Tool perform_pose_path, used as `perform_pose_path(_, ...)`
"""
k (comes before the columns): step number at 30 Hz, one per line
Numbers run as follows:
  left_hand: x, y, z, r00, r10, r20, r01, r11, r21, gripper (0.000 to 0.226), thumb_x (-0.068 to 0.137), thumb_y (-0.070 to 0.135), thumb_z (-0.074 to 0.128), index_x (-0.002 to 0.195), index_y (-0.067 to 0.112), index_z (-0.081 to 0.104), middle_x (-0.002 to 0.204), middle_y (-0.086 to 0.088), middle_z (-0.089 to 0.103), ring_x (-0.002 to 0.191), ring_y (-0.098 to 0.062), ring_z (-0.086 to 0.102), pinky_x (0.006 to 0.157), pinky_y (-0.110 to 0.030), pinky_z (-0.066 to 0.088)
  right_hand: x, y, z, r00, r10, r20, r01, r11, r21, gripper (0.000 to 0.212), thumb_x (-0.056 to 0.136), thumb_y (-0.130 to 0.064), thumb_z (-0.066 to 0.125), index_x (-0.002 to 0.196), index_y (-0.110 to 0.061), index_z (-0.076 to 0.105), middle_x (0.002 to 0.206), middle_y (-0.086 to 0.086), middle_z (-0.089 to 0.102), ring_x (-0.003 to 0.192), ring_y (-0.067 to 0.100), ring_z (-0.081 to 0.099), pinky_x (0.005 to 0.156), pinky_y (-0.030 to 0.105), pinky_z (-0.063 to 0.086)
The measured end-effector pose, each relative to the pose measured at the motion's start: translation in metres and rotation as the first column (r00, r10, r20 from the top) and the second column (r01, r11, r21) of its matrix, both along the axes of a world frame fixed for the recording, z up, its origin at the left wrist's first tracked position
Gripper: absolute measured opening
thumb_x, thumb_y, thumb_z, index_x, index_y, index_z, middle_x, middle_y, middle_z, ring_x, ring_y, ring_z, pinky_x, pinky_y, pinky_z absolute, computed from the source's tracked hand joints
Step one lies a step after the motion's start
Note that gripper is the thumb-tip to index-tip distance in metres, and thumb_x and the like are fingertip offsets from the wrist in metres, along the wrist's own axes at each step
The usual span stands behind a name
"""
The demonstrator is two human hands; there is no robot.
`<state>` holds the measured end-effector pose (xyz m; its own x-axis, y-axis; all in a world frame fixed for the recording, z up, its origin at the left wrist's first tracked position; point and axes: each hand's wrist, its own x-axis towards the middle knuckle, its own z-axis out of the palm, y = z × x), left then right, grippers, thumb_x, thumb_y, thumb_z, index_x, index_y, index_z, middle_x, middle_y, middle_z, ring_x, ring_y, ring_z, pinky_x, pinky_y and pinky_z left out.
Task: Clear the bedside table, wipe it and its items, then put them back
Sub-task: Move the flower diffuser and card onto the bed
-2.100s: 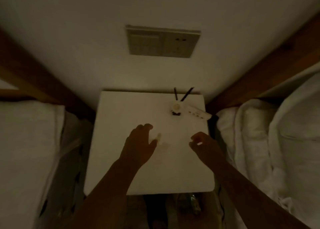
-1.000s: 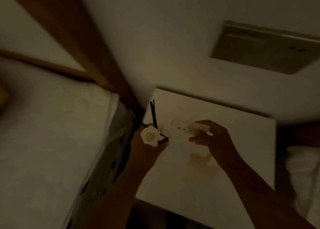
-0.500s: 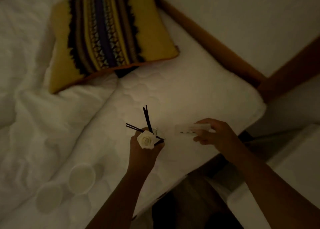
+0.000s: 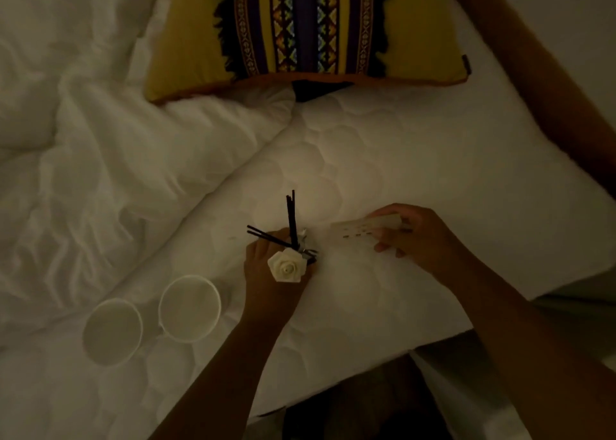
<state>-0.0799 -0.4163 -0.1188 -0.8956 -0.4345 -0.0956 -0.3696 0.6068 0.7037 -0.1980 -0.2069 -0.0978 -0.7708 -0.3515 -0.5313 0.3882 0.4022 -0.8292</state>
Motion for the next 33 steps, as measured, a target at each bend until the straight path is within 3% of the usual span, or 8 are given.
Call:
perform_pose_path(6, 0.012, -0.006, 0.012, 0.989, -0.013, 0.145, -0.023, 0.970, 0.242, 0.069, 0.069, 0.021, 0.084, 0.124, 0.032, 0.044, 0.131, -0.003, 0.048, 0.126, -0.031, 0.047, 0.105, -0.051, 0.043, 0.014, 0.007, 0.009, 0.996, -0.072, -0.054, 0.074, 0.996, 0.044, 0.047, 0.081, -0.012, 0.075, 0.121, -0.032, 0.060, 0.117, -0.004, 0.061, 0.081, 0.019, 0.068, 0.056, 0.026, 0.051)
perform_pose_path(11, 0.032, -0.014, 0.026, 0.951, -0.121, 0.284, 0.093, 0.990, 0.109, 0.074, 0.075, 0.023, 0.079, 0.139, 0.018, 0.041, 0.144, -0.001, 0.035, 0.133, -0.015, 0.032, 0.113, -0.037, 0.033, 0.039, 0.022, 0.032, 0.974, -0.223, -0.042, 0.226, 0.968, 0.107, 0.060, 0.082, -0.015, 0.074, 0.134, -0.031, 0.049, 0.120, -0.007, 0.051, 0.090, 0.019, 0.063, 0.063, 0.029, 0.052)
perform_pose_path(15, 0.066, -0.013, 0.059, 0.927, -0.108, 0.359, 0.064, 0.989, 0.133, 0.075, 0.082, 0.029, 0.072, 0.145, 0.016, 0.034, 0.145, -0.004, 0.036, 0.133, -0.020, 0.039, 0.113, -0.037, 0.035, 0.076, 0.019, 0.066, 0.962, -0.266, 0.054, 0.261, 0.961, 0.086, 0.045, 0.082, -0.017, 0.074, 0.123, -0.025, 0.058, 0.115, 0.004, 0.061, 0.089, 0.024, 0.066, 0.067, 0.036, 0.055)
perform_pose_path(21, 0.125, -0.027, 0.140, 0.962, -0.059, 0.268, 0.022, 0.990, 0.140, 0.053, 0.085, 0.030, 0.070, 0.134, 0.023, 0.049, 0.123, 0.005, 0.058, 0.104, -0.005, 0.056, 0.092, -0.020, 0.045, 0.130, -0.039, 0.148, 0.997, 0.004, 0.071, -0.006, 1.000, 0.020, 0.025, 0.084, -0.009, 0.071, 0.107, -0.015, 0.065, 0.097, 0.008, 0.070, 0.080, 0.021, 0.068, 0.064, 0.034, 0.053)
perform_pose_path(25, 0.177, -0.056, 0.207, 0.987, 0.037, 0.158, -0.053, 0.993, 0.102, 0.040, 0.086, 0.028, 0.069, 0.124, 0.021, 0.058, 0.103, 0.008, 0.065, 0.091, -0.004, 0.061, 0.084, -0.021, 0.050, 0.168, -0.094, 0.213, 0.982, 0.189, -0.007, -0.189, 0.981, -0.034, 0.020, 0.085, -0.010, 0.070, 0.104, -0.017, 0.065, 0.089, 0.001, 0.070, 0.076, 0.017, 0.067, 0.062, 0.029, 0.053)
perform_pose_path(28, 0.242, -0.090, 0.262, 0.983, 0.137, 0.122, -0.145, 0.988, 0.057, 0.030, 0.086, 0.034, 0.064, 0.116, 0.027, 0.060, 0.092, 0.014, 0.065, 0.084, 0.000, 0.063, 0.080, -0.018, 0.051, 0.211, -0.151, 0.275, 0.931, 0.353, -0.092, -0.356, 0.934, -0.016, 0.022, 0.078, -0.021, 0.071, 0.100, -0.019, 0.066, 0.083, -0.002, 0.070, 0.073, 0.017, 0.067, 0.058, 0.025, 0.052)
perform_pose_path(31, 0.318, -0.136, 0.313, 0.964, 0.242, 0.113, -0.240, 0.970, -0.033, 0.043, 0.076, 0.058, 0.044, 0.114, 0.042, 0.056, 0.086, 0.022, 0.061, 0.076, 0.002, 0.061, 0.077, -0.012, 0.046, 0.256, -0.216, 0.323, 0.837, 0.517, -0.180, -0.517, 0.854, 0.050, 0.037, 0.056, -0.039, 0.063, 0.090, -0.024, 0.067, 0.079, 0.002, 0.071, 0.065, 0.014, 0.064, 0.058, 0.029, 0.047)
perform_pose_path(33, 0.374, -0.169, 0.345, 0.937, 0.314, 0.155, -0.302, 0.948, -0.101, 0.050, 0.073, 0.065, 0.034, 0.117, 0.047, 0.050, 0.092, 0.021, 0.062, 0.081, 0.001, 0.061, 0.078, -0.010, 0.045, 0.289, -0.259, 0.353, 0.740, 0.635, -0.222, -0.629, 0.770, 0.108, 0.032, 0.061, -0.044, 0.066, 0.088, -0.027, 0.067, 0.082, 0.002, 0.072, 0.062, 0.010, 0.065, 0.063, 0.031, 0.050)
